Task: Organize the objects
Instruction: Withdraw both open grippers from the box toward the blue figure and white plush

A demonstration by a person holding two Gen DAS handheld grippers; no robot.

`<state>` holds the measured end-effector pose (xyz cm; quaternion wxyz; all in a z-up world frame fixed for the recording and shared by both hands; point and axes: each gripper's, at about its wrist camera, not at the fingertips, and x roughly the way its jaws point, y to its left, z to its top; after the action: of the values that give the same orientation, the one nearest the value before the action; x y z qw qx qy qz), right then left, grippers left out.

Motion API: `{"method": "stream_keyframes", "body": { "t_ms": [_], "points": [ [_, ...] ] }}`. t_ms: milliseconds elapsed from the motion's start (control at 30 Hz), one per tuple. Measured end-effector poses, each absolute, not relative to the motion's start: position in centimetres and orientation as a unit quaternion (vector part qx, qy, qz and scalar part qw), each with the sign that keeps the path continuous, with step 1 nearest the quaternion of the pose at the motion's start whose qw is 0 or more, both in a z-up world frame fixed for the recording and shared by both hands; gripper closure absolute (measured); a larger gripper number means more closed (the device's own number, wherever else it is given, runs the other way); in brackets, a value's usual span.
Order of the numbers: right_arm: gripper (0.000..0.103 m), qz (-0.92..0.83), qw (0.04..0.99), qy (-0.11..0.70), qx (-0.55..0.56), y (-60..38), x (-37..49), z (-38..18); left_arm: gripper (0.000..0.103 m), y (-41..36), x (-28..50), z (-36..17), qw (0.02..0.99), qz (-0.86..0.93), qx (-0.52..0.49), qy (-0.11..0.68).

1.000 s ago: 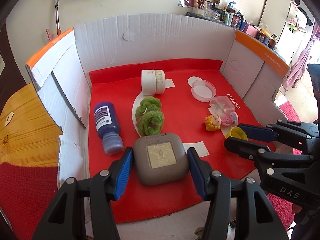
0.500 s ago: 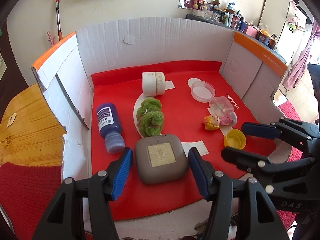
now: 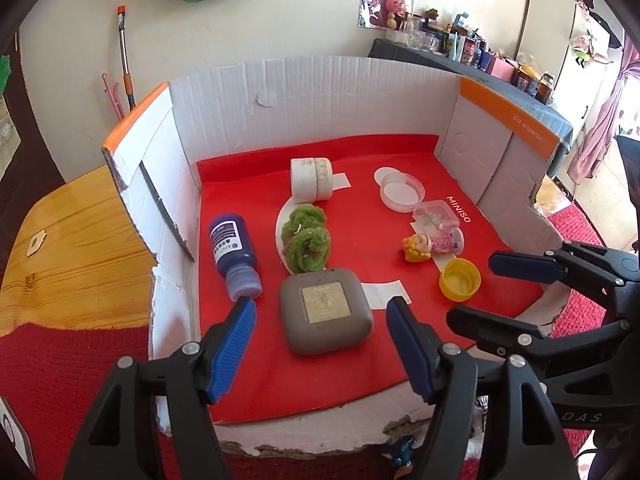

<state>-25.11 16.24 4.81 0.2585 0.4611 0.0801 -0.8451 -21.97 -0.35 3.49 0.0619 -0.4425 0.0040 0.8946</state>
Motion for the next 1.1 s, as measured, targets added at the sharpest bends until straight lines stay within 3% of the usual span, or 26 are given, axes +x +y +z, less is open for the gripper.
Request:
{"method": "stream_keyframes", "body": {
  "t_ms": [200, 367, 733, 1100],
  "points": [
    [0.036, -0.85, 0.26, 0.083, 0.451, 16.4, -23.9, 5.7, 0.033, -0.5, -21.0, 4.2, 0.057, 0.899, -0.434, 0.003],
    [0.035, -0.854, 0.26, 0.083, 0.444, 16.6, -23.0, 6.3, 0.028, -0.6, -20.1, 4.7, 0.053, 0.903, -0.426, 0.003],
    [0.021, -0.861, 0.258, 0.081, 0.431, 17.2, -21.2, 7.2, 0.014, -0.6, -18.4, 5.8, 0.044, 0.911, -0.411, 0.001],
    [0.014, -0.867, 0.258, 0.084, 0.418, 17.7, -19.2, 8.1, 0.005, -0.2, -16.4, 6.7, 0.039, 0.917, -0.396, 0.006]
  ]
}}
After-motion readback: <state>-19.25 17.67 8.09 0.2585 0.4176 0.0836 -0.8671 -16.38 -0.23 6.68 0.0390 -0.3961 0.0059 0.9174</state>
